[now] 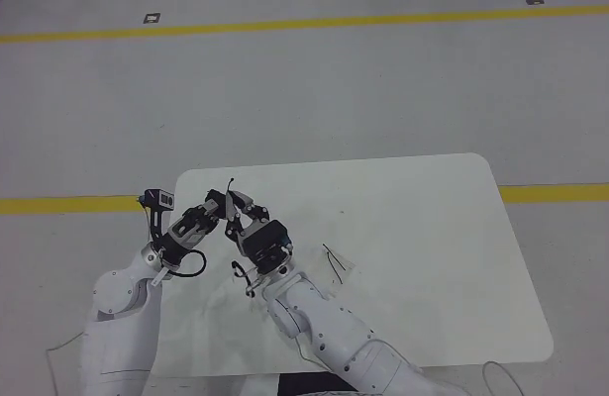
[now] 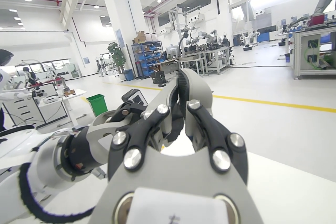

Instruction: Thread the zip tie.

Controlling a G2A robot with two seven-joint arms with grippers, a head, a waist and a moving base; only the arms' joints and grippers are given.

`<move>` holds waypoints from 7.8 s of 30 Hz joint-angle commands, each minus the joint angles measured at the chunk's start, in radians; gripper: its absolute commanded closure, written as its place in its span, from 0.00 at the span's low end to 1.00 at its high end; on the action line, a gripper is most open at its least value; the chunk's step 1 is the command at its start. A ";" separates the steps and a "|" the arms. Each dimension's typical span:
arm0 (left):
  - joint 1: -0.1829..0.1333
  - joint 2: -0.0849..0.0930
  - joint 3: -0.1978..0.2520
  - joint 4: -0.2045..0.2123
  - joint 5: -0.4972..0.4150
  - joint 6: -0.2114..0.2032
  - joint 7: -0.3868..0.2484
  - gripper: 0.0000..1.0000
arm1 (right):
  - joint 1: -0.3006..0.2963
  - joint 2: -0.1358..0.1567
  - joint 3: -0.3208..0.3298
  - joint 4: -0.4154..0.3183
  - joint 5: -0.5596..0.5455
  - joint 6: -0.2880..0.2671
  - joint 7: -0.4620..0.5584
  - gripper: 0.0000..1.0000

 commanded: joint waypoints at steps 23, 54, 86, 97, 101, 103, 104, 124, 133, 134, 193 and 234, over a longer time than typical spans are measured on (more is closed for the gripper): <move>0.000 0.000 0.000 0.000 0.000 0.000 0.000 1.00 | -0.002 -0.011 0.009 0.008 -0.028 0.043 0.013 1.00; 0.000 0.000 0.000 0.000 0.000 0.000 0.000 1.00 | 0.025 -0.025 0.006 0.058 -0.034 0.069 0.006 1.00; 0.000 0.000 0.000 0.000 0.000 0.000 0.000 1.00 | 0.024 -0.025 0.006 0.072 -0.056 0.049 0.036 1.00; 0.000 0.000 0.000 0.000 0.000 0.000 0.000 1.00 | 0.028 -0.026 0.004 0.077 -0.064 0.069 0.043 1.00; 0.000 0.000 0.000 0.000 0.000 0.000 0.000 1.00 | 0.030 -0.027 0.002 0.080 -0.065 0.072 0.046 1.00; 0.000 0.000 0.000 0.000 0.000 0.000 0.000 1.00 | 0.031 -0.027 0.002 0.081 -0.066 0.074 0.046 1.00; 0.000 0.000 0.000 0.000 0.000 0.000 0.000 1.00 | 0.031 -0.027 0.002 0.081 -0.067 0.075 0.047 1.00; 0.000 0.000 0.000 0.000 0.000 0.000 0.000 1.00 | 0.027 -0.027 0.013 0.084 -0.097 0.076 0.059 1.00; 0.000 0.000 0.000 0.000 0.000 0.000 0.000 1.00 | 0.026 -0.026 0.013 0.087 -0.107 0.075 0.068 1.00; 0.000 0.000 0.000 0.000 0.000 0.000 0.000 1.00 | 0.027 -0.026 0.013 0.088 -0.108 0.074 0.069 1.00; -0.003 0.016 -0.027 -0.024 -0.258 0.229 -0.035 1.00 | 0.098 0.109 0.063 0.185 -0.193 0.182 -0.283 0.00; 0.011 0.035 0.050 -0.009 -0.636 0.569 -0.052 1.00 | 0.150 0.137 -0.020 0.148 -0.155 0.127 -0.184 0.00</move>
